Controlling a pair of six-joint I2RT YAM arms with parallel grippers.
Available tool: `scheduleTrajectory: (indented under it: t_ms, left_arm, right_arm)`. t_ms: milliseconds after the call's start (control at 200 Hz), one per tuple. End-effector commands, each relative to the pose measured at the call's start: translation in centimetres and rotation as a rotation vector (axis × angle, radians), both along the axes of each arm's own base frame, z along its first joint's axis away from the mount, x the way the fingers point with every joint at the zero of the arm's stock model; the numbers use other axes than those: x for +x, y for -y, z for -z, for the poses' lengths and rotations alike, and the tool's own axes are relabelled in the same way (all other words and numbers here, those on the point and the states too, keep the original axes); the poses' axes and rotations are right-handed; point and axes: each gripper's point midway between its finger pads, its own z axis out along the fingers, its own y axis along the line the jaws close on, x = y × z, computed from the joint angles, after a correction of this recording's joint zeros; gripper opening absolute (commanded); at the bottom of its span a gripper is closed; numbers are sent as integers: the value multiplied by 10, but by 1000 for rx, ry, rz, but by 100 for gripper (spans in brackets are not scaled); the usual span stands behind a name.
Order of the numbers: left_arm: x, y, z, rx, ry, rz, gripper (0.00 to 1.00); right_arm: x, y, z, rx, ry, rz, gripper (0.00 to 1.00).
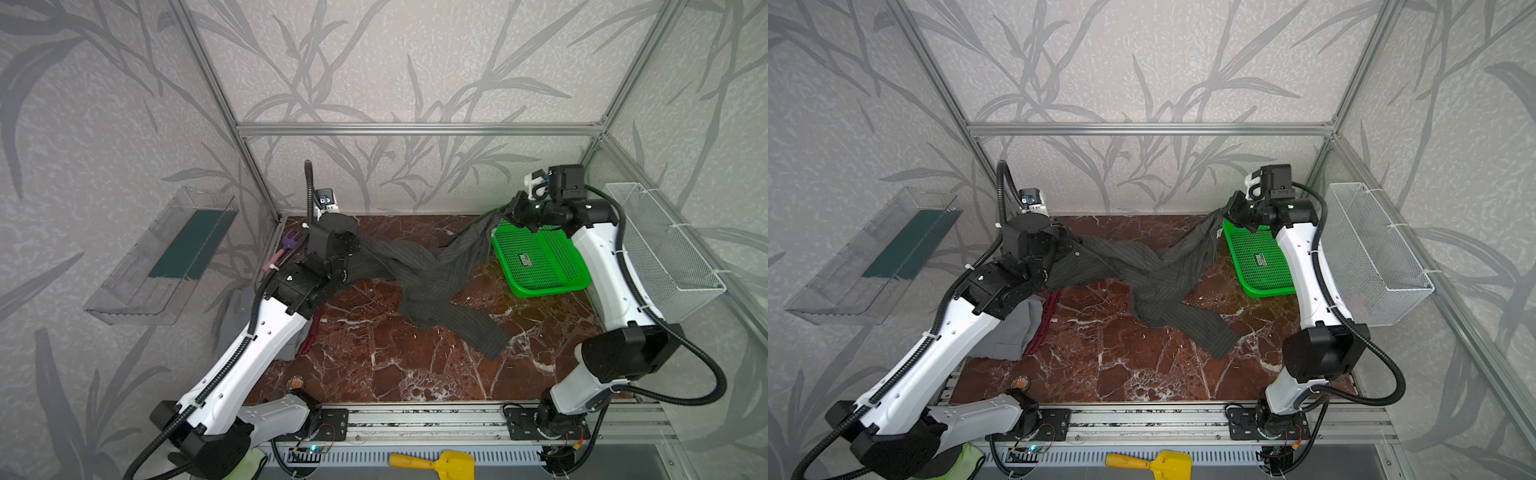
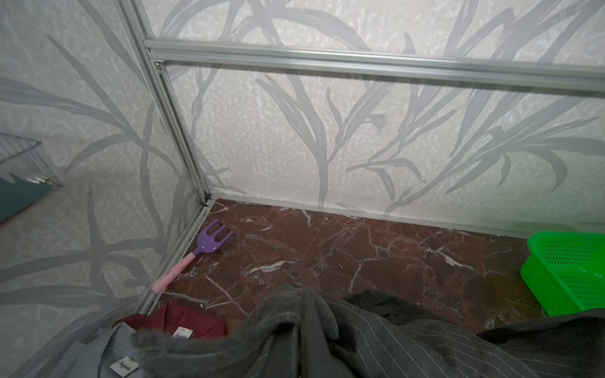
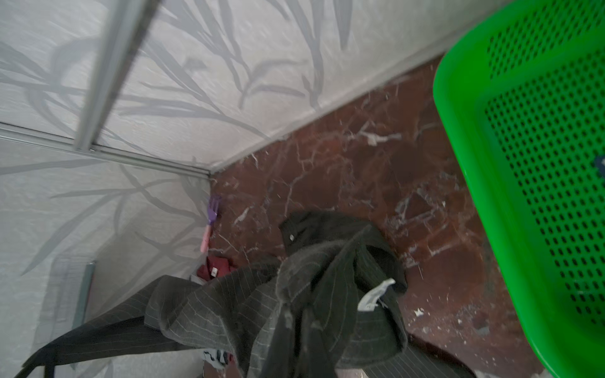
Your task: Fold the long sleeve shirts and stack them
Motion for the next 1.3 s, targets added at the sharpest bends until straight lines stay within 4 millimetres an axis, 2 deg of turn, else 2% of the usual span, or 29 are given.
scheduleTrajectory:
  t_ms: [0,25,100,175,185,240,265,305,395,480,500,565,640,690,815,945,1045,1095,1105,1125,1220,1300]
  left_arm:
    - [-7,-4,-3,-60,15,-15,0]
    - [-7,-5,1,-59,1,-17,0]
    - [-9,-5,10,-47,-37,-20,0]
    - [-12,-7,17,-37,-71,-21,0]
    - [-12,-6,18,-36,-75,-20,0]
    - [-15,-8,22,-34,-95,-22,0]
    - [-16,-7,24,-33,-103,-19,0]
    - [-17,-8,26,-32,-115,-18,0]
    - [-18,-6,31,-35,-137,-9,0]
    - [-18,-3,34,-42,-152,3,0]
    - [-18,-2,35,-43,-156,6,0]
    - [-17,-1,35,-46,-159,8,0]
    - [-17,0,33,-49,-159,12,0]
    - [-17,0,32,-55,-157,14,0]
    - [-19,1,30,-74,-151,19,0]
    - [-20,1,31,-90,-149,23,0]
    - [-21,2,29,-96,-147,26,0]
    - [-21,1,28,-94,-143,24,0]
    - [-21,1,27,-96,-141,23,0]
    - [-21,1,27,-95,-141,22,0]
    - [-22,0,25,-91,-138,21,0]
    - [-22,-1,24,-90,-134,19,0]
  right_arm:
    - [8,-16,33,-15,-24,-43,22]
    - [9,-14,49,-43,-61,-43,28]
    - [5,-3,60,-152,-83,-27,42]
    - [-2,4,58,-242,-62,-8,54]
    - [-8,4,46,-255,-34,-9,54]
    - [-22,-1,32,-317,21,-20,57]
    - [-30,-9,26,-339,60,-38,58]
    - [-47,-37,17,-342,137,-111,59]
    - [-90,-101,18,-200,209,-287,59]
    - [-126,-142,41,-110,195,-400,56]
    - [-138,-158,45,-104,212,-458,55]
    - [-166,-189,60,-150,248,-560,55]
    - [-186,-215,77,-181,287,-638,55]
    - [-188,-220,95,-186,267,-621,55]
    - [-194,-242,142,-68,176,-608,54]
    - [-195,-257,184,-135,139,-610,54]
    - [-183,-258,205,-177,135,-563,53]
    - [-177,-259,209,-187,147,-541,53]
    - [-176,-258,219,-204,132,-538,53]
    - [-174,-258,225,-219,128,-529,53]
    - [-161,-256,233,-249,120,-463,52]
    - [-149,-250,244,-307,127,-400,47]
